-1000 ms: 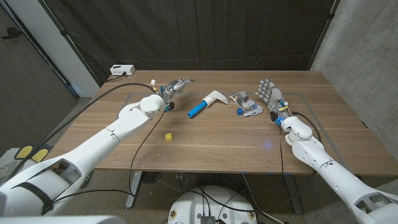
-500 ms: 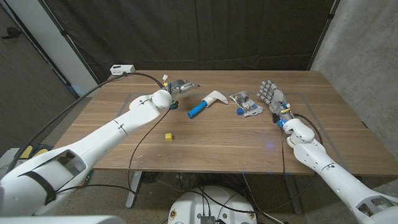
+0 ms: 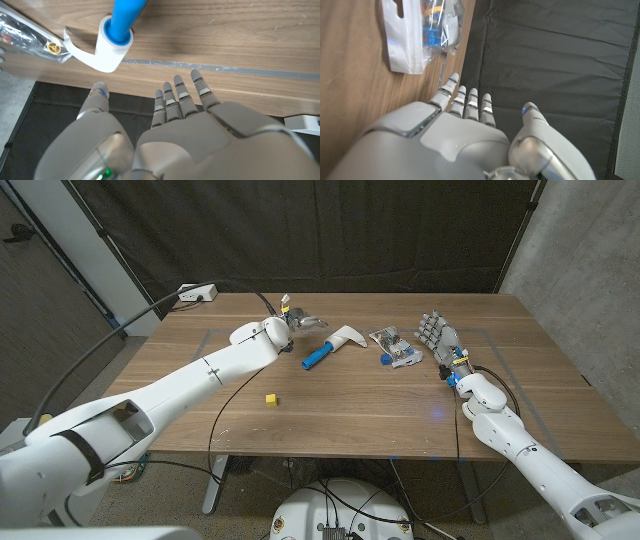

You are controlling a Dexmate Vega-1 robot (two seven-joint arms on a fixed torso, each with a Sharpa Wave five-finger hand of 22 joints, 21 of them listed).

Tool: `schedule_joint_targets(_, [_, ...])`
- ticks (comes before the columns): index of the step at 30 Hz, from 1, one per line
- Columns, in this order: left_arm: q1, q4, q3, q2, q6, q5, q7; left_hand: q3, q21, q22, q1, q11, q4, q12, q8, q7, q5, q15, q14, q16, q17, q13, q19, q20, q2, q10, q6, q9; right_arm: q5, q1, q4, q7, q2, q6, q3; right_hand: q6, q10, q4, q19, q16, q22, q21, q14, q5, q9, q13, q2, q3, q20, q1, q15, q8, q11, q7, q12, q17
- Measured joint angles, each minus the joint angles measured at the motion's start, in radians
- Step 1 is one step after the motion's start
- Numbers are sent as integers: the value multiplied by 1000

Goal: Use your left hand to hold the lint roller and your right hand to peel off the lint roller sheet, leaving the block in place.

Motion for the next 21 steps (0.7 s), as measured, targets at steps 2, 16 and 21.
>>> schedule_joint_targets(2, [-5, 0, 5, -1, 36, 9, -30, -4, 0, 4, -4, 3, 4, 0, -4, 0, 0, 4, 4, 1, 0, 0, 9, 4, -4, -3, 0, 0, 0, 5, 9, 0, 3, 0, 0, 0, 0, -3, 0, 0, 0, 0, 0, 0, 0, 0, 0, 3, 0, 0, 0, 0, 0, 0, 0, 0])
schedule_joint_targets(16, [-214, 10, 228, -40, 241, 46, -192, -8, 15, 5, 19, -1, 8, 24, -8, 8, 16, -9, 56, 31, 22, 13, 55, 0, 19, 37, 31, 0, 8, 41, 78, 43, 27, 20, -6, 0, 5, -4, 0, 0, 0, 0, 0, 0, 0, 0, 4, 4, 0, -4, 0, 0, -5, 0, 0, 0])
schedule_joint_targets(21, [-277, 20, 301, -57, 292, 48, -225, -8, 23, 5, 36, -6, 8, 40, -2, 7, 16, -18, 86, 48, 32, 18, 83, 0, 36, 71, 69, 0, 10, 47, 92, 51, 32, 25, -6, 0, 11, -4, 0, 0, 0, 0, 0, 0, 0, 0, 4, 4, 0, -4, 0, 0, 0, 0, 0, 0])
